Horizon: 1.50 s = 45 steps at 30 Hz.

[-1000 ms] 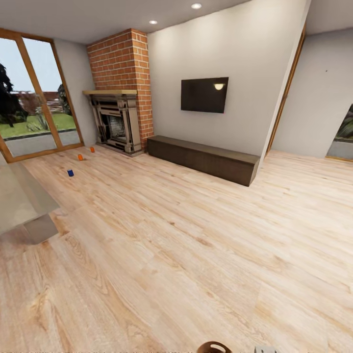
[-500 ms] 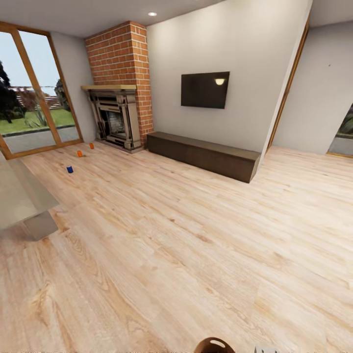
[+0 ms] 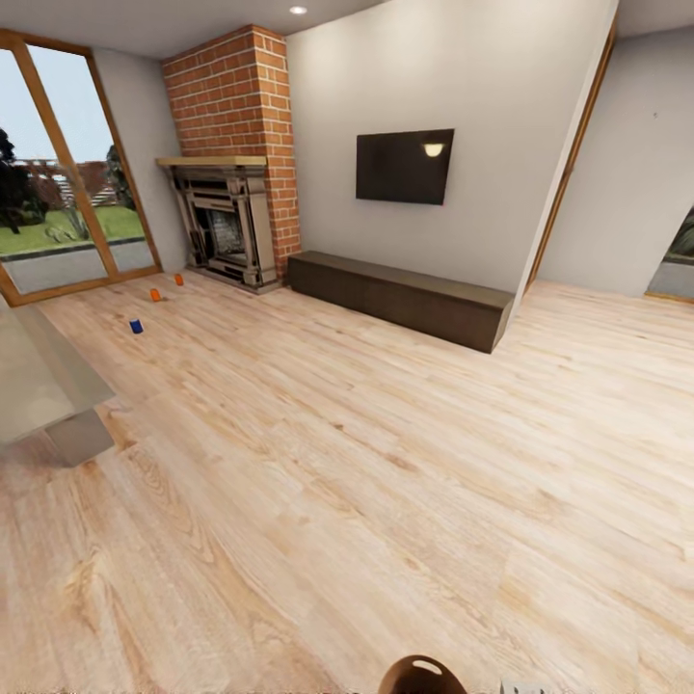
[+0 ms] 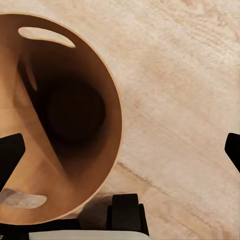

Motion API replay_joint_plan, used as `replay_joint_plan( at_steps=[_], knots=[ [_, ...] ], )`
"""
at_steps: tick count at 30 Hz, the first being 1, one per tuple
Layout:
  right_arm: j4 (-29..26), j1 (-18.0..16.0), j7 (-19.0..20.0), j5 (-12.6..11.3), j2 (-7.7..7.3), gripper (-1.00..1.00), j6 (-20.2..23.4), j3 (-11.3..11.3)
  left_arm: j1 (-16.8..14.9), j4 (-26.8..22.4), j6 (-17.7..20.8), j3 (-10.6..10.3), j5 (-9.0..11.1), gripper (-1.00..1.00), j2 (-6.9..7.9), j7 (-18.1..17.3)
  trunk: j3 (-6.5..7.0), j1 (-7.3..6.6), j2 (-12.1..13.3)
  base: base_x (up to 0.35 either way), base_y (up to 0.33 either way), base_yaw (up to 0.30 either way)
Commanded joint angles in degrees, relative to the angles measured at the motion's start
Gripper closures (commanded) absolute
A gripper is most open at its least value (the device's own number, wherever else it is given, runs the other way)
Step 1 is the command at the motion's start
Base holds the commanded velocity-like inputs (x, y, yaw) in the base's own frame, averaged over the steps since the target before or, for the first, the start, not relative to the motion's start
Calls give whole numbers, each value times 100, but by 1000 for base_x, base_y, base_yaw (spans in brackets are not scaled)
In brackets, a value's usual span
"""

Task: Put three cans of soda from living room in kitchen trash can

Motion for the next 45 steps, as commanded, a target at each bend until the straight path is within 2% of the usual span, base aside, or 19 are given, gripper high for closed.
replay_joint_plan(
  at_steps=[1,15,19,24,26,27,31,35,40,45],
  knots=[
    [-1,0,0,0,0,-100,0,1,0,0,0,0,0,-100,0,0,-10,0,0,0,0,0],
    [-71,-20,-6,32,22,-100,12,20,0,-72,9,1,-3,-100,-4,-3,-66,0,0,0,0,0],
    [-76,-29,-7,47,22,-100,15,21,-3,-305,123,6,-3,-100,1,-10,-68,0,0,0,0,0],
    [-79,-33,-5,38,11,-100,17,22,-6,-848,543,39,-5,-100,10,-21,-68,0,0,0,0,0],
    [-77,-35,-6,34,8,-100,14,22,-9,-1202,815,122,-8,-100,10,-20,-68,0,0,0,0,0],
    [-77,-35,-6,34,8,-100,14,22,-9,-1202,815,122,-8,-100,10,-20,-69,0,0,0,0,0],
    [-75,-40,-3,24,2,-100,11,21,-17,-1899,1449,407,-9,-100,6,-24,-69,0,0,0,0,0],
    [-74,-52,-1,20,-3,-100,10,16,-52,-2251,1887,615,-18,-100,8,-17,-69,0,0,0,0,0],
    [-74,-60,0,16,-6,-100,2,9,-199,-2430,2127,747,-28,-100,13,2,-69,0,0,0,0,0],
    [-74,-61,0,17,-7,-100,-1,6,-322,-2374,2142,864,-33,-100,10,10,-69,0,0,0,0,0]
  ],
)
